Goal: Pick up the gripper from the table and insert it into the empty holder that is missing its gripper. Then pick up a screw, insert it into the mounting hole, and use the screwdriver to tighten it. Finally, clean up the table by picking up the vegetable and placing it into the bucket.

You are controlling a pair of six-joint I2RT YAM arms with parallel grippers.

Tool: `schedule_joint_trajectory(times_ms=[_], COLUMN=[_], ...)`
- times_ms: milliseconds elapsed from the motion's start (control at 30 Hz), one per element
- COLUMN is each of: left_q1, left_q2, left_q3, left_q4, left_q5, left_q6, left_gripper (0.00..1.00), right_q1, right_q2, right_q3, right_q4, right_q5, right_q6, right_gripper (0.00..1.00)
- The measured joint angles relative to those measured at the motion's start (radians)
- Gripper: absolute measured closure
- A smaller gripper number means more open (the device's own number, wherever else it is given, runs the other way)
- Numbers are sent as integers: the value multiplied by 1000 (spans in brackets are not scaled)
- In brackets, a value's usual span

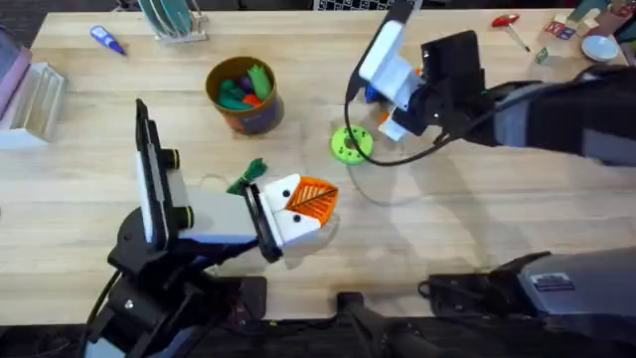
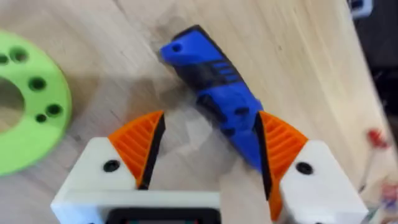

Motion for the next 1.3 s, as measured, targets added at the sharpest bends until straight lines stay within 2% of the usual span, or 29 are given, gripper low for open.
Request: schedule_joint_trajectory(times_ms=[100, 133, 200, 300, 333, 367, 533, 700, 800, 900, 1000, 1167, 1300], left_q1=[0, 0, 0, 0, 0, 0, 0, 0, 0, 0, 0, 0, 0], left_q2=[0, 0, 0, 0, 0, 0, 0, 0, 0, 11, 74, 264, 474], left_q3=[0, 0, 0, 0, 0, 0, 0, 6, 64, 165, 291, 522, 692], left_q4=[0, 0, 0, 0, 0, 0, 6, 42, -129, -320, -437, -632, -804], left_q5=[0, 0, 0, 0, 0, 0, -20, -90, -177, -259, -342, -516, -649], left_q6=[0, 2, 1, 1, -1, 0, 1, -23, -72, -104, -117, -134, -134], left_gripper=[994, 962, 671, 176, 60, 29, 15, 15, 15, 15, 15, 15, 15], right_q1=[0, 0, 0, 0, 0, 0, 0, 0, 0, 0, 0, 0, 0], right_q2=[-80, -115, -198, -326, -372, -411, -556, -607, -607, -607, -607, -607, -607], right_q3=[-6, -6, -6, -6, -6, -6, -6, -6, -6, -6, -6, -6, -6], right_q4=[-47, -63, -97, -151, -172, -190, -294, -385, -418, -423, -417, -407, -407], right_q5=[2, 3, 4, 3, 3, 3, 3, 3, -9, -55, -97, -126, -134], right_q6=[154, 212, 329, 484, 533, 574, 727, 792, 813, 821, 826, 833, 836], right_gripper=[142, 141, 140, 141, 140, 140, 140, 140, 140, 140, 140, 139, 138])
